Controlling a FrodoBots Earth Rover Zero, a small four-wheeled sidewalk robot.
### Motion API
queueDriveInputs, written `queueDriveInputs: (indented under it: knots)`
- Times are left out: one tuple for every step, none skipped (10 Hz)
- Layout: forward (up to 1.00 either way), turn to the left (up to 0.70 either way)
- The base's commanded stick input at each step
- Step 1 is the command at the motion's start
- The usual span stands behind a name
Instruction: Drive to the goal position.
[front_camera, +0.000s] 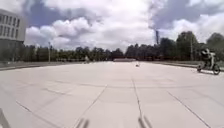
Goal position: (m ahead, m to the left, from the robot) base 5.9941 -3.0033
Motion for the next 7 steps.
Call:
queueDriveInputs:
  knots:
    - [0.50,0.00]
    - [0.50,0.00]
    - [0.50,0.00]
    - [0.50,0.00]
    - [0.50,0.00]
    - [0.50,0.00]
    - [0.50,-0.06]
